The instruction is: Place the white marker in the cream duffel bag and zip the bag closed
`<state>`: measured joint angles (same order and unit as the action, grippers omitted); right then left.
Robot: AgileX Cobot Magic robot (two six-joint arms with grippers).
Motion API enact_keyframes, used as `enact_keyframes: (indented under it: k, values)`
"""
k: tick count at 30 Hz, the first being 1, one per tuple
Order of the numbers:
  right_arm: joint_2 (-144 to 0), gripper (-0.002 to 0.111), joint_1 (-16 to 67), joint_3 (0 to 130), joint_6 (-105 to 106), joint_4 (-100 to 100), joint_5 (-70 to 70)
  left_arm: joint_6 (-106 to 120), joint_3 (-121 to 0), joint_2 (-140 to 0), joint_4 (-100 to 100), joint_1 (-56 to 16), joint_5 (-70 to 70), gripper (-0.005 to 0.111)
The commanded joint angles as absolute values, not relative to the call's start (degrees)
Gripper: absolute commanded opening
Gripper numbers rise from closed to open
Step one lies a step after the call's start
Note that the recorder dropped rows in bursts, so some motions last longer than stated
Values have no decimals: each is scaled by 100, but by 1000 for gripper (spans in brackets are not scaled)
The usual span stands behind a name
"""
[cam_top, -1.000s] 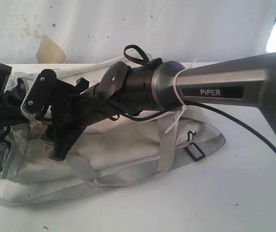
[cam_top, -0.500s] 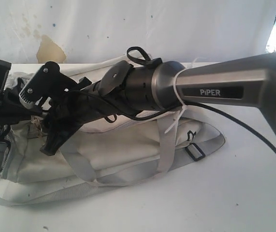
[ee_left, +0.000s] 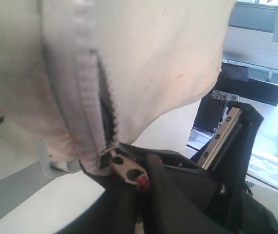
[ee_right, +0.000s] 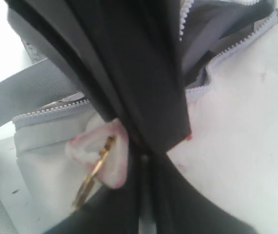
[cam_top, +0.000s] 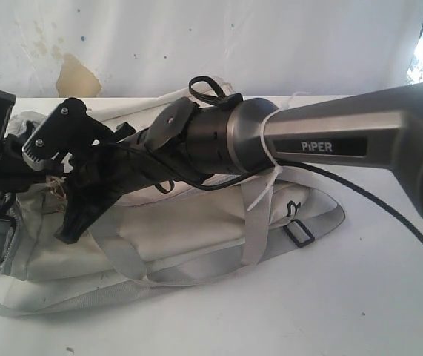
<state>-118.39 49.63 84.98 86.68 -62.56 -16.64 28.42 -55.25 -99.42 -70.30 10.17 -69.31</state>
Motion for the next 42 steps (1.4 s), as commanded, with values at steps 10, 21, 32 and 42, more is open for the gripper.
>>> enact_keyframes:
  k: [10,21,32,42]
  values:
    - [-11825,0,5000,8523,8716,-6109,-1758,2382,-5550,-9869,-7928,1666,-6996,0]
    - [-11874,0,5000,8315,8676,-5808,-1637,2374,-5550,-9869,-8900,1701,-6996,0]
    - [-11874,0,5000,8315,8676,-5808,-1673,2527,-5550,-9945,-9995,2374,-6996,0]
    - [-11874,0,5000,8315,8676,-5808,-1723,3244,-6482,-10765,-9995,2385,-6561,0]
